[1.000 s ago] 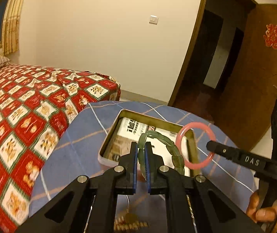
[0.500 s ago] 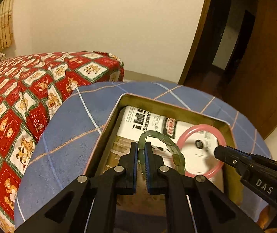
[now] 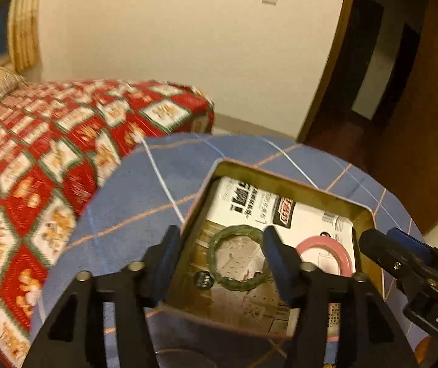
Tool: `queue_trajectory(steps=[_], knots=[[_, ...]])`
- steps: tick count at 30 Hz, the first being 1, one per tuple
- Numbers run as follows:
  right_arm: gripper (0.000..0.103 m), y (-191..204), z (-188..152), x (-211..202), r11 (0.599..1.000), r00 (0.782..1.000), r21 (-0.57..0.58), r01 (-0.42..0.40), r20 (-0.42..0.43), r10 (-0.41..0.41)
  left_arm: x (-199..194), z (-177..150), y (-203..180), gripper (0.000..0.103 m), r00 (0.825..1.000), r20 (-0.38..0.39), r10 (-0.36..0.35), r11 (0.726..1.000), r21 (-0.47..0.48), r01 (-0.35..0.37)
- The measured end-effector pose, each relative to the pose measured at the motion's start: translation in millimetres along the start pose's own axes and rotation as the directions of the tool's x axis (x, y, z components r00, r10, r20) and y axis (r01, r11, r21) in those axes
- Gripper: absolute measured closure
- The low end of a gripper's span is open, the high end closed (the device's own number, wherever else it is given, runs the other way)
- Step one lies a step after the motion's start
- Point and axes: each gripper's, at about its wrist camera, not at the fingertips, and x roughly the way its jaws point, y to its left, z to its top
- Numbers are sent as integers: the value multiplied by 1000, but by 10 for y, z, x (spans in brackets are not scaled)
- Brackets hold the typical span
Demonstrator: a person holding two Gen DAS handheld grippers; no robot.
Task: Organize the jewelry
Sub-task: 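Open the left tool releasing the jade bangle while the right tool drops the pink bangle into the tin, then grasp the brown wooden bead necklace with the left tool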
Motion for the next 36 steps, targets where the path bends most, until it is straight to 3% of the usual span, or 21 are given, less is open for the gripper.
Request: queue_trajectory(steps=[9,18,30,36], knots=[[35,92,-125,-278,1000,1000,-11,20,19,-20,-486,-165,83,42,999,40,-21,999,-35,22],[35,137,-459,-534,998,998,-47,51,30,-50,-951,-480,197,42,996,88,34,999,-3,-34],[35,26,-1003,-768,997,998,-41,61,-1,-61,-1256,-1116,589,42,995,62,77,996,-39,-75],[35,35,-1165,-864,997,998,-50,57,-10,-57,-1350,-1440,466,42,998,54,11,996,93,-16]])
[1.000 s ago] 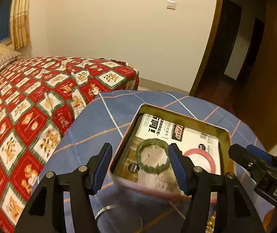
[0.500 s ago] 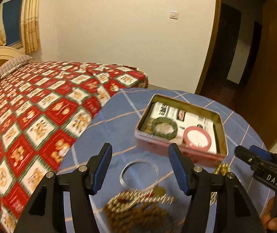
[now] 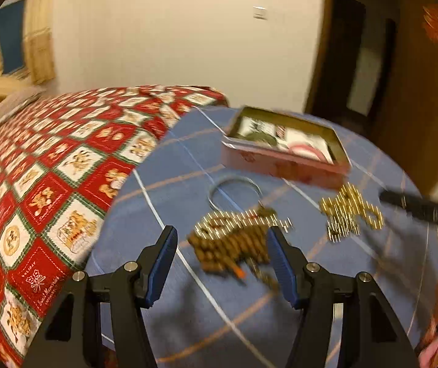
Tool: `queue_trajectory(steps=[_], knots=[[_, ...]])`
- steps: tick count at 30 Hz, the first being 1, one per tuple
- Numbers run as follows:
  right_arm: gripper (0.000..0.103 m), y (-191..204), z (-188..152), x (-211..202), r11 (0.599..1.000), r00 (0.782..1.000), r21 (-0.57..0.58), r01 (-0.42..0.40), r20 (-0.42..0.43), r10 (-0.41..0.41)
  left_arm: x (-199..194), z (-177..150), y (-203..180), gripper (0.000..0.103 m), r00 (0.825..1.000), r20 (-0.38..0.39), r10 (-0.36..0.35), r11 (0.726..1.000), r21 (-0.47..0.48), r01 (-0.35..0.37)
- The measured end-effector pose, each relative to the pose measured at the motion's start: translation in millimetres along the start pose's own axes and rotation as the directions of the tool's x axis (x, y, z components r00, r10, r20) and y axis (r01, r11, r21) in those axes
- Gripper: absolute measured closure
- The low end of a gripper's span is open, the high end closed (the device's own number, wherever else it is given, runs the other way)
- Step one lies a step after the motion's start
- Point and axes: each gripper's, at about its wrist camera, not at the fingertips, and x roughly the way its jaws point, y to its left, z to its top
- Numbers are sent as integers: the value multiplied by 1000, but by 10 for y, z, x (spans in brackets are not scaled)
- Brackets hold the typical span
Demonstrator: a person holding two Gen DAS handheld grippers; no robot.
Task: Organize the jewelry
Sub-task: 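Grasp the brown wooden bead necklace with the left tool, then lift the brown necklace with the left tool while the right tool grasps the gold bead necklace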
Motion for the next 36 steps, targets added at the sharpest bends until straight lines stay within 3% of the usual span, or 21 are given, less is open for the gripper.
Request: queue_trajectory(steps=[7,11,14,16,17,19,22,26,36], knots=[[35,5,-52,-37,1000,1000,14,-9,-8,9,62,-81,-103,42,999,-8,-33,999,35,33],[35,-34,-60,-64,999,1000,38,-9,-7,10,211,-63,-63,42,997,-42,-61,998,-1,61],[35,-49,-52,-79,999,1000,51,-16,-4,16,364,-71,-42,42,997,-82,-17,1000,-25,15],[35,-40,-52,-96,999,1000,45,-15,-1,15,420,-90,-34,42,995,-94,-24,999,-35,21],[35,-36,-52,-106,999,1000,42,-15,0,15,427,-96,-22,47,995,-98,-32,999,-46,28],[35,-32,-49,-122,999,1000,41,-15,4,15,447,-109,4,87,990,-118,-75,995,-69,67],[35,-27,-47,-128,999,1000,45,-16,6,15,427,-139,0,91,989,-127,-77,996,-52,71],[35,-18,-53,-135,999,1000,45,-15,8,15,289,-123,14,91,990,-87,-111,992,-63,106],[35,-132,-11,-172,998,1000,57,0,28,-1,-339,273,134,91,974,127,-189,975,-95,202]])
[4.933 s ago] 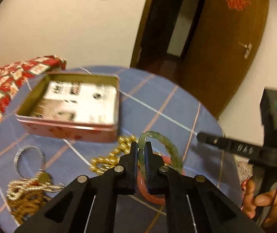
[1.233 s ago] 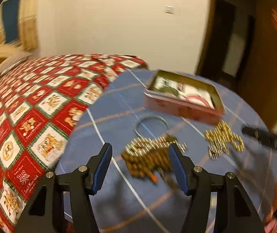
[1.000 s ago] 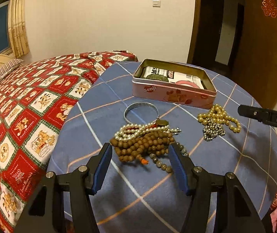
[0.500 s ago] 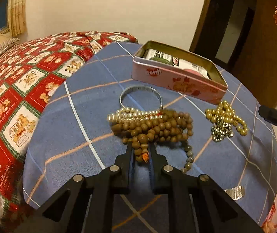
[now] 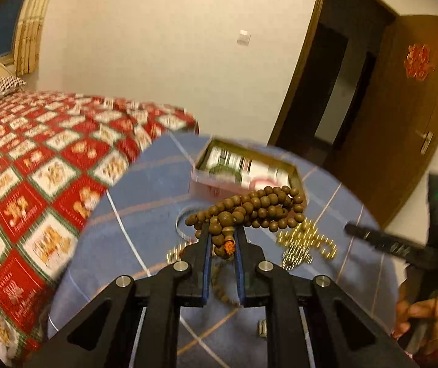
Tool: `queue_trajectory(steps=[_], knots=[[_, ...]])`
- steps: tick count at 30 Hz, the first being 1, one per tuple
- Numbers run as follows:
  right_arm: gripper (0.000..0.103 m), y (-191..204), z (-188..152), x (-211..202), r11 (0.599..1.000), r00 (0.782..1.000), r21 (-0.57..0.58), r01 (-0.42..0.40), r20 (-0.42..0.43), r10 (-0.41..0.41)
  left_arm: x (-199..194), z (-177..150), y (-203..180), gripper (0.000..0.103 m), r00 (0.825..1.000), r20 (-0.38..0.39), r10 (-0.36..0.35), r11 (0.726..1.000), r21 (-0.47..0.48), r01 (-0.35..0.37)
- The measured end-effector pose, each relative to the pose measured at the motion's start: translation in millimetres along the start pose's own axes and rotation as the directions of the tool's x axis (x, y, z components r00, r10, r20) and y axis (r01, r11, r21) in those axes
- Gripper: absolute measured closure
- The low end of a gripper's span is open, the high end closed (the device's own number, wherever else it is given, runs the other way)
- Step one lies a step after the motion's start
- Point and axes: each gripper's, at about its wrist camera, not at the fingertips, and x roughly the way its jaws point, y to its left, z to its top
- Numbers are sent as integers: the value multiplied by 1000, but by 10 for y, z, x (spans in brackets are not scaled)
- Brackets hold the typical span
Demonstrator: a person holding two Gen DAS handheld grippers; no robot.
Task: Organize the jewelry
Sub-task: 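Lift the brown necklace with the left tool while the right tool grasps the gold bead necklace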
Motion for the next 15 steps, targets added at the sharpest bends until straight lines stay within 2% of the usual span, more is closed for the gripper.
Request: queue_trajectory(steps=[5,9,15], knots=[[35,-153,-30,67,999,999,-9,45,-29,-45,-90,104,10,91,999,45,14,1000,-9,-13],[35,-218,-68,184,999,996,-20,49,-75,-50,-20,89,19,91,999,24,35,999,-13,-35],[32,-91,0,392,995,993,-85,55,-95,-64,7,62,3,91,999,14,47,999,-11,-46]])
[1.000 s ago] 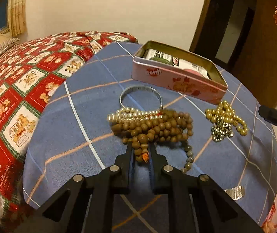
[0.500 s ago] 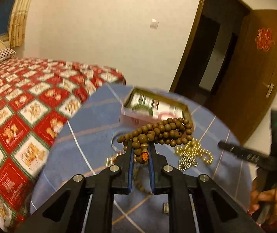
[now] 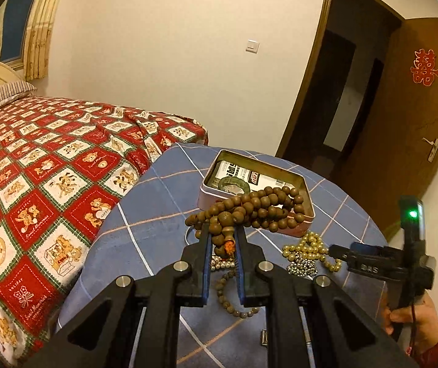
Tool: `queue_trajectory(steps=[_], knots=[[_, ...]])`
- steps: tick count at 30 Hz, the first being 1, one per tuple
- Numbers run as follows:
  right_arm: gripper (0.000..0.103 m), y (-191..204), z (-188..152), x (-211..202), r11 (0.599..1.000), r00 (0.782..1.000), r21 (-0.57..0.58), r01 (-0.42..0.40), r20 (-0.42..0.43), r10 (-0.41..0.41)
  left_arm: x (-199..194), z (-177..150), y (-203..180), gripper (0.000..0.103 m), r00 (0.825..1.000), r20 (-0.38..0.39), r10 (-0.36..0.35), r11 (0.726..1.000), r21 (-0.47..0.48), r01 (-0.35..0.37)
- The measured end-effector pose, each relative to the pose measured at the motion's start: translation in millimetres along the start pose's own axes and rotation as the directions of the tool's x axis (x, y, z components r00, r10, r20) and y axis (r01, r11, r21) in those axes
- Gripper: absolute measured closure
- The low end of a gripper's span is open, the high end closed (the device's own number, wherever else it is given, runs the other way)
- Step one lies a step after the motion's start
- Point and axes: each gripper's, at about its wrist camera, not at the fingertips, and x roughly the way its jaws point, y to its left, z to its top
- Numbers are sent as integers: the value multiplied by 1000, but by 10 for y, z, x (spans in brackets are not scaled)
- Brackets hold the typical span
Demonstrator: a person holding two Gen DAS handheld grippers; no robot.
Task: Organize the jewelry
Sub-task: 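Lift the brown necklace with the left tool while the right tool grasps the gold bead necklace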
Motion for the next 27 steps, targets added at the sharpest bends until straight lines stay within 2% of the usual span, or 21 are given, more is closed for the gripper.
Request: queue_trajectory(steps=[5,6,7,8,11,12,15,17,24,27], knots=[[32,119,122,337,999,999,-28,19,-43,-21,-4,8,46,91,1000,0,10,1000,-12,-10],[31,134,120,403,999,998,-31,11,-67,-13,-9,5,45,91,1000,-1,12,1000,-12,-12],[31,124,118,409,999,998,-12,-34,-54,33,-7,1,54,91,1000,-4,15,1000,-12,-15],[32,146,115,409,999,998,-24,-21,-52,20,-2,-1,60,91,1000,-5,17,1000,-14,-17],[79,215,90,379,997,998,-68,-40,-52,37,31,-8,77,91,1000,-12,13,1000,-25,-13],[82,216,83,373,996,997,-68,-53,-63,49,40,-15,69,91,1000,-14,10,1000,-25,-10],[88,161,58,270,995,994,-32,-96,-56,94,54,-29,45,91,1000,-16,2,1000,-20,-2],[89,127,59,101,993,993,-15,-116,-22,116,67,-27,40,91,1000,-16,-1,1000,-20,1],[90,135,324,-500,984,978,-23,-177,111,178,104,0,28,91,1000,-7,-13,999,-29,13],[90,173,448,-624,980,968,-28,-197,152,199,121,4,19,91,1000,-4,-19,999,-27,19]])
